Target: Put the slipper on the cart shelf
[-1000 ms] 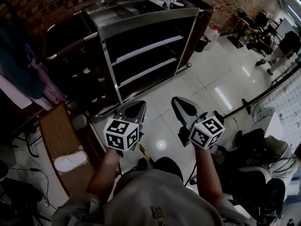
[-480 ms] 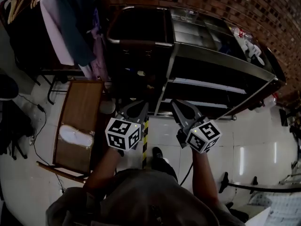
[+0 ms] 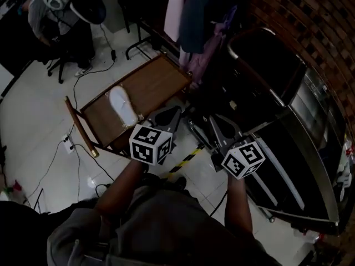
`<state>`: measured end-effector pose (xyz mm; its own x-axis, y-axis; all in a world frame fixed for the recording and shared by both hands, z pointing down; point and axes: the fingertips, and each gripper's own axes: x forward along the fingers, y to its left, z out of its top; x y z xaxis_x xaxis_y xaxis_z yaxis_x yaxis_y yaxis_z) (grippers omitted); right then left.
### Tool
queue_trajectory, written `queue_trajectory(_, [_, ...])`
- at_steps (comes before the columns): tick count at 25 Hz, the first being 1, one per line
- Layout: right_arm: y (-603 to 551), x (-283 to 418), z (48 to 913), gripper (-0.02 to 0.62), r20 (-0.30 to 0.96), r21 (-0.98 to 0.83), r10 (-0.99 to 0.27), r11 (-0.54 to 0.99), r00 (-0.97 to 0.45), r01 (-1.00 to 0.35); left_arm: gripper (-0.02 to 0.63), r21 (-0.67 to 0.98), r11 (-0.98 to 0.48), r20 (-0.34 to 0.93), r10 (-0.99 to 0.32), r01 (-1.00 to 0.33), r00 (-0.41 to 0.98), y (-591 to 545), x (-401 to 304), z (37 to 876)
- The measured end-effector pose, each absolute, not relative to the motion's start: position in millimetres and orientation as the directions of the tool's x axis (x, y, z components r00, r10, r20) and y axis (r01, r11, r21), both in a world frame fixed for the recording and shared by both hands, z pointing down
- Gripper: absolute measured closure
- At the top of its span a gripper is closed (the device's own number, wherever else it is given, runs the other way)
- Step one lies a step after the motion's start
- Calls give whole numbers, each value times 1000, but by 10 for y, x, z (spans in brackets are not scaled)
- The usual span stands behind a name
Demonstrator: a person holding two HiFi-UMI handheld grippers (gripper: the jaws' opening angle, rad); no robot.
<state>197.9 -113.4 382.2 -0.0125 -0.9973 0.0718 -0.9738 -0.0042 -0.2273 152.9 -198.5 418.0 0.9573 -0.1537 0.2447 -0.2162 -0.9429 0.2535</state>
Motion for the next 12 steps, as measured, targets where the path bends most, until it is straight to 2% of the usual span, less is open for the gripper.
queue_trajectory(6, [-1852,1445,3985,597,85,-261,-951,266,-296,-928,598,249,-808,311,-455,-533,834,-2621,674,4496])
queue_trajectory(12, [-2406,1032,4148,597,126,-264,-888,399,-442,-878,598,263,-674,346,-603,-691,719,-3109,77,4855])
